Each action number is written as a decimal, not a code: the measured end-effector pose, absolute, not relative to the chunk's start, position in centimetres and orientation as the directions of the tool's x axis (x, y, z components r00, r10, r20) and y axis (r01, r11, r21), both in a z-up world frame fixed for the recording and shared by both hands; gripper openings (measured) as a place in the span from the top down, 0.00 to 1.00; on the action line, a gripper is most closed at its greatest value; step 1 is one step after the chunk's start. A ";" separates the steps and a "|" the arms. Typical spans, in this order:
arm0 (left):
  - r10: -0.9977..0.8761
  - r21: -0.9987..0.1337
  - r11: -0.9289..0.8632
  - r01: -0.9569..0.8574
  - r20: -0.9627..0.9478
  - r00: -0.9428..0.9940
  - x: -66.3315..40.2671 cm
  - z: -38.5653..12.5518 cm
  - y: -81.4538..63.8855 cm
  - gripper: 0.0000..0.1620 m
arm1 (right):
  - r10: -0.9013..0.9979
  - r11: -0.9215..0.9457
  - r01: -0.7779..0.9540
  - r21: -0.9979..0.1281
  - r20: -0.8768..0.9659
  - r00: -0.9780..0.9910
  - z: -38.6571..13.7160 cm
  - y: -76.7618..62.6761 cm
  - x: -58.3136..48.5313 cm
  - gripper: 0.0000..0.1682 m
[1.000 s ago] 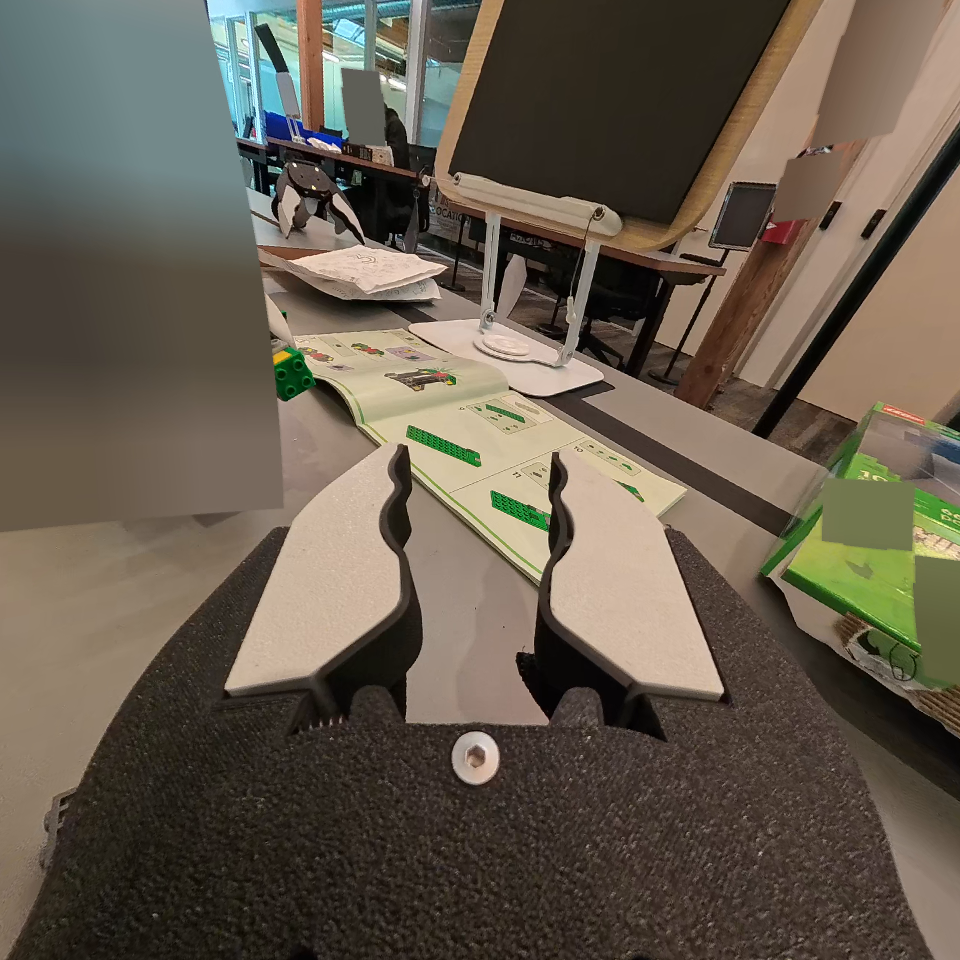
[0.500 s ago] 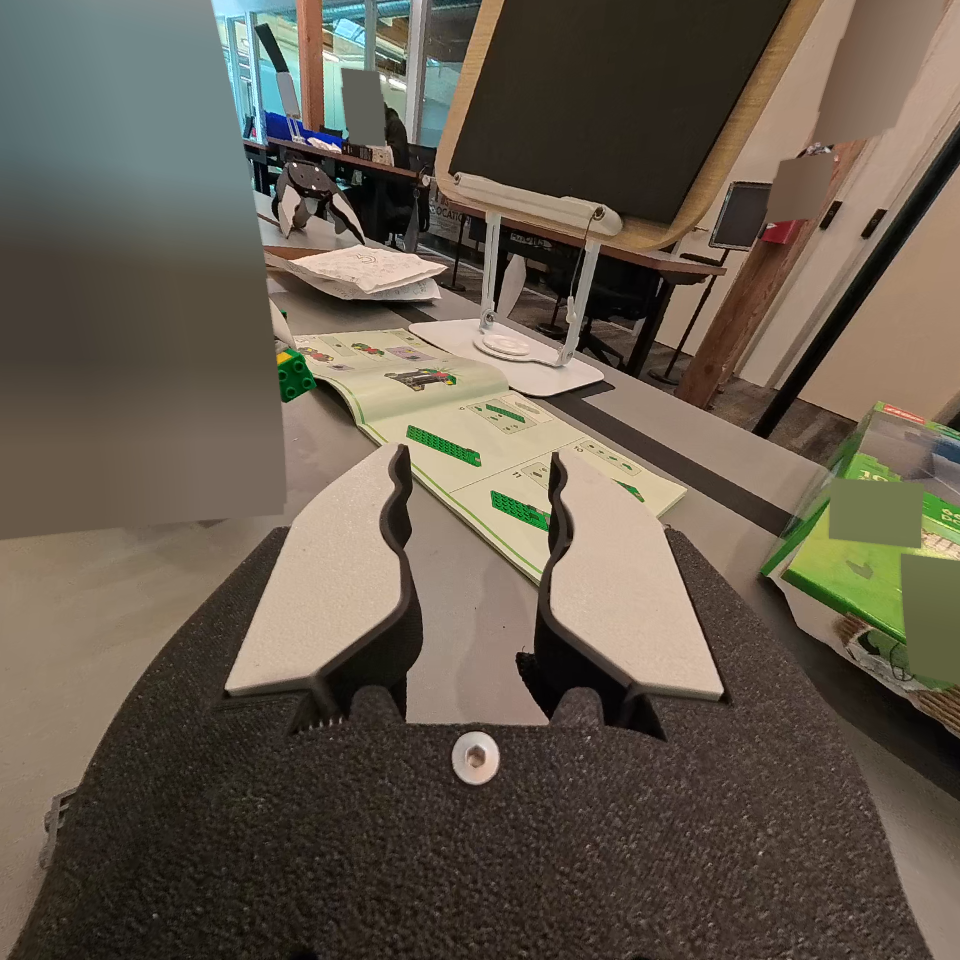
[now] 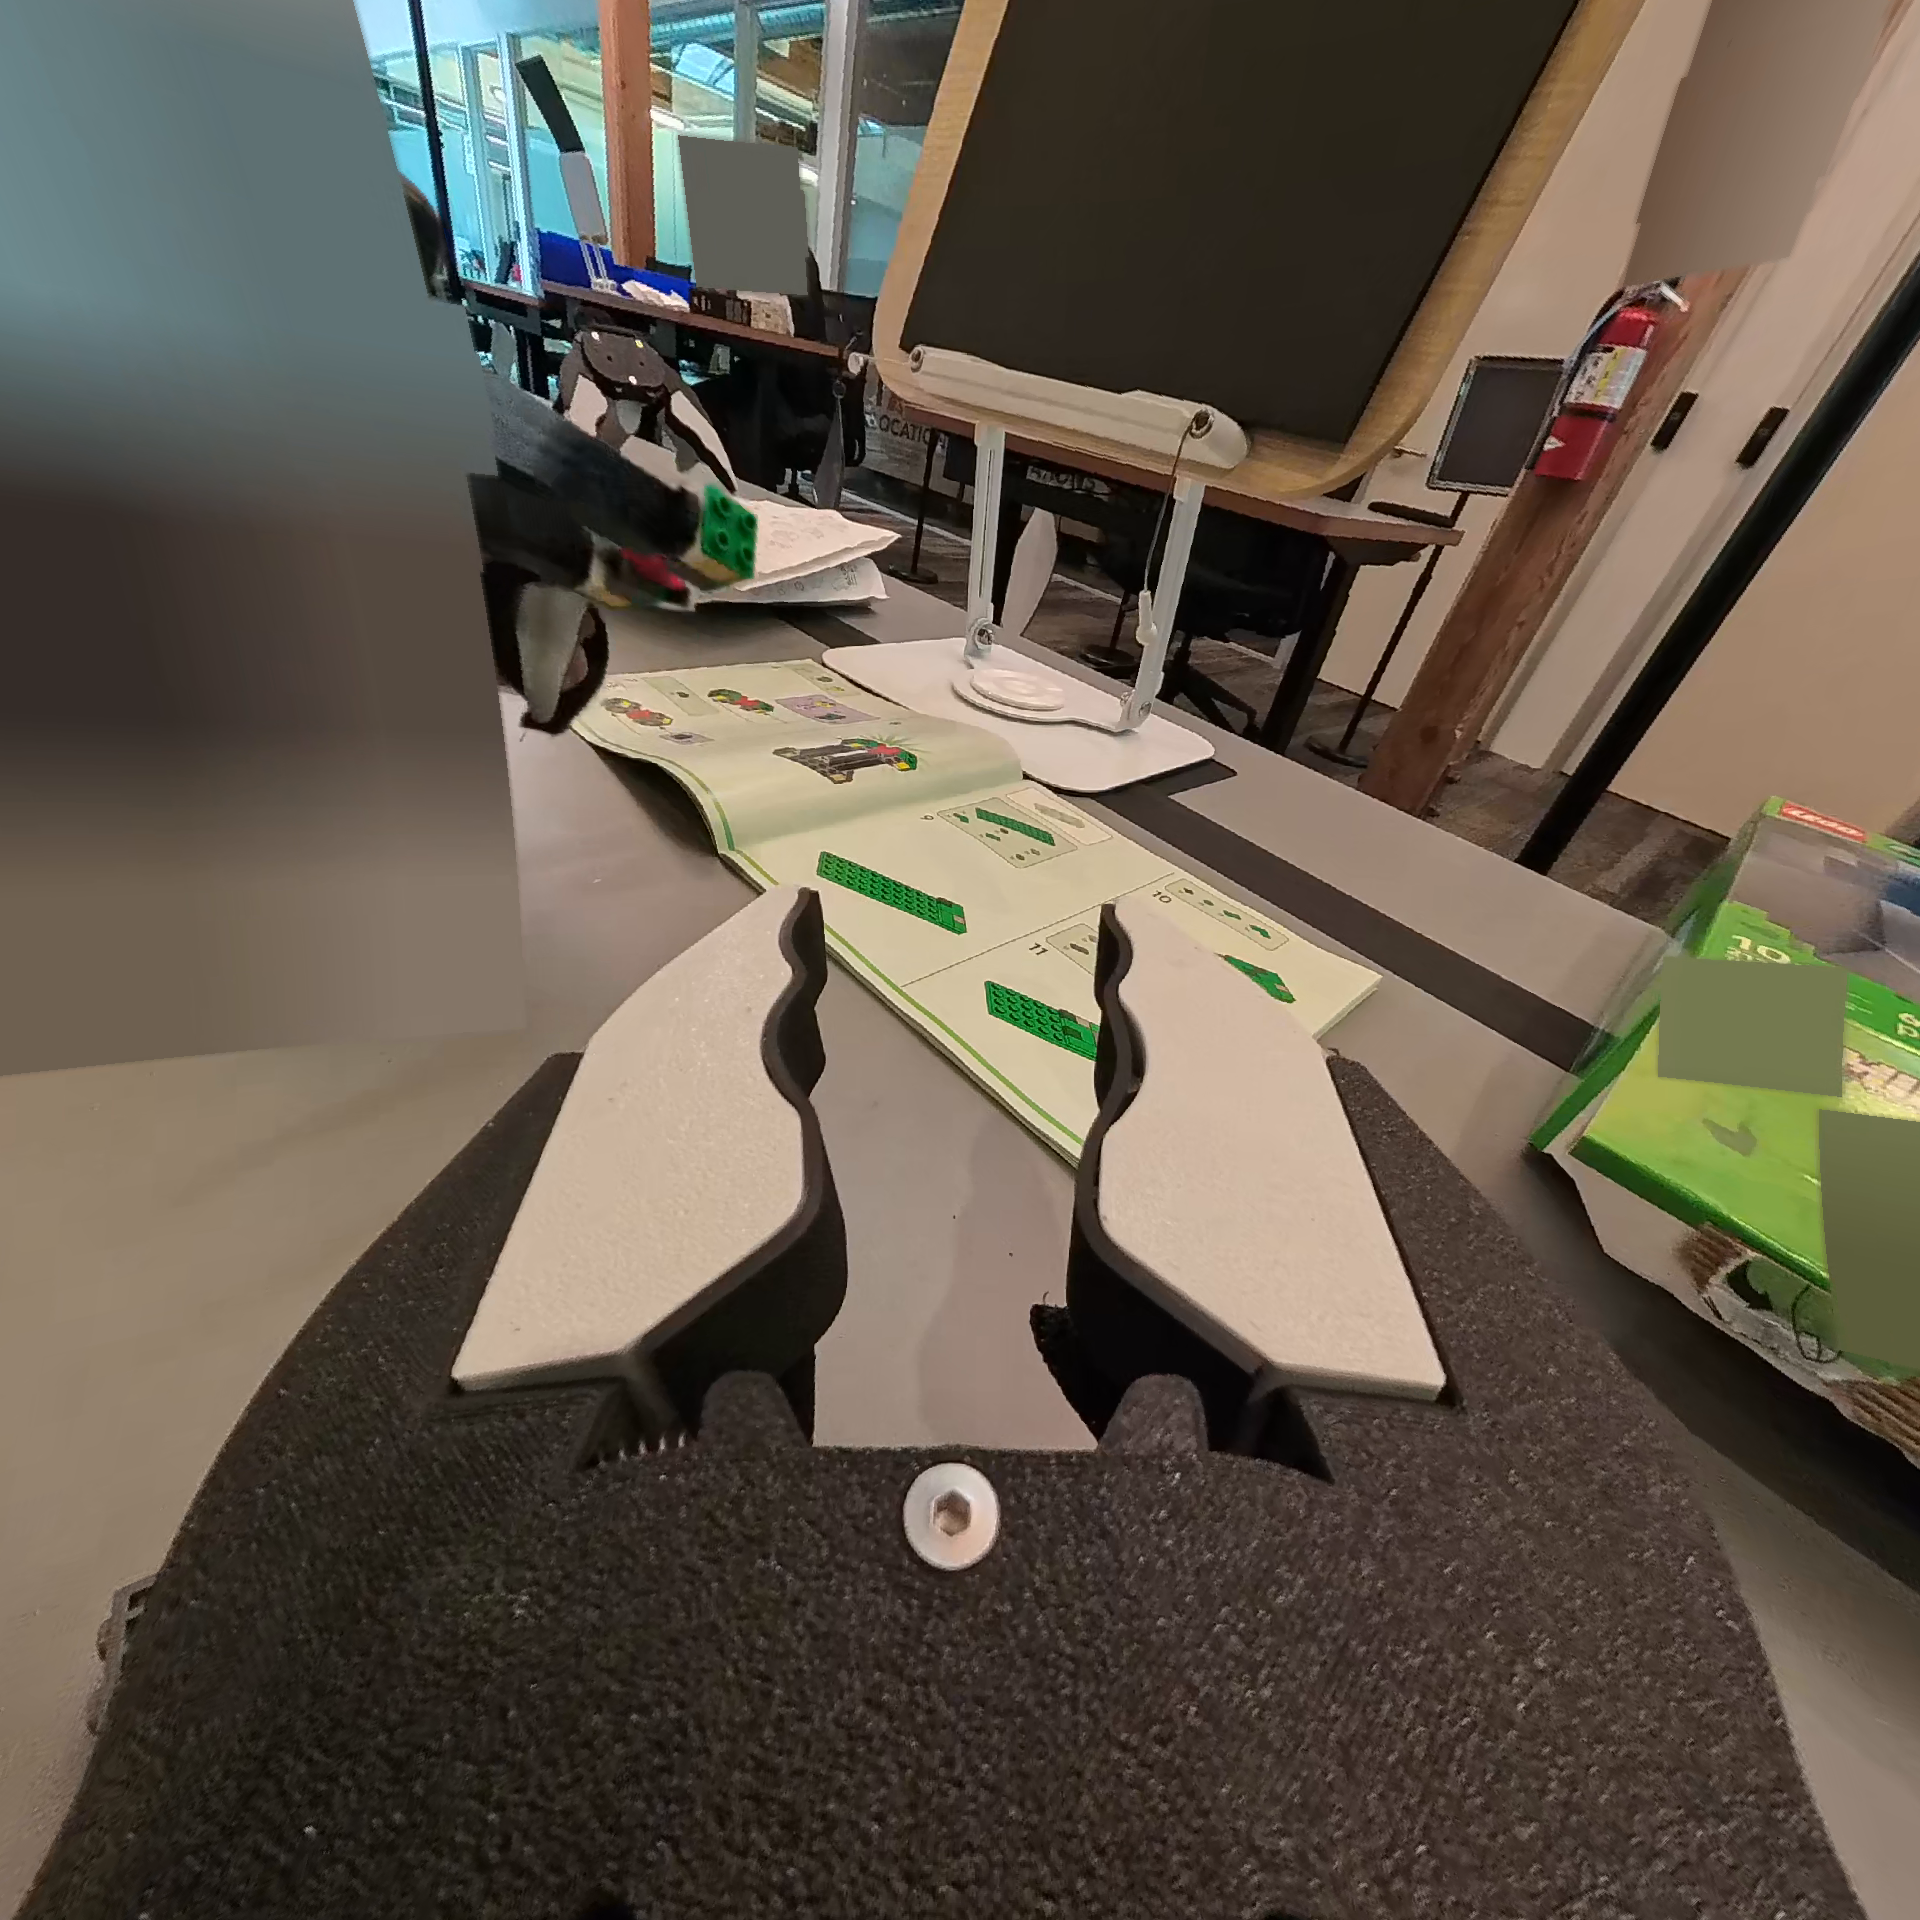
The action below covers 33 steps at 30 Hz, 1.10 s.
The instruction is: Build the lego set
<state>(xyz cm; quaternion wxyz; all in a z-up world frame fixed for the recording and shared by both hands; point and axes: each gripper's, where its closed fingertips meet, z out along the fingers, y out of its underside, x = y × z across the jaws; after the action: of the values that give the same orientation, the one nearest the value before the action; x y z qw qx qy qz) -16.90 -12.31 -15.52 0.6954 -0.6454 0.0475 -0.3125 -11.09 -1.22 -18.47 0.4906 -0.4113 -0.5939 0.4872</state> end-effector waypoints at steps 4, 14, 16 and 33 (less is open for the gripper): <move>-0.407 -0.911 -0.125 0.392 0.407 0.818 -17.7 -17.3 -11.4 0.52 | 0.967 0.186 0.010 -0.982 0.182 -0.181 -18.5 -1.2 -11.1 0.71; -0.328 -0.837 -0.260 0.482 0.546 0.771 -18.4 -19.6 -10.7 0.53 | 0.967 0.186 0.013 -0.982 0.180 -0.181 -18.5 -1.2 -11.1 0.71; -0.329 -0.835 -0.263 0.483 0.548 0.769 -18.3 -19.6 -10.7 0.53 | 0.967 0.185 0.014 -0.983 0.180 -0.180 -18.5 -1.2 -11.1 0.71; -0.491 -0.826 -0.310 0.471 0.563 0.664 -16.3 -18.9 -11.6 0.52 | 0.967 0.182 0.014 -0.983 0.176 -0.181 -18.5 -1.2 -11.1 0.71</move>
<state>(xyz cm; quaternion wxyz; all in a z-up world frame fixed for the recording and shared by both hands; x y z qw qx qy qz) -16.34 -11.64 -18.90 0.5873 -0.6980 0.0072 -0.4097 -11.13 -1.18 -18.49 0.4883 -0.4134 -0.5938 0.4879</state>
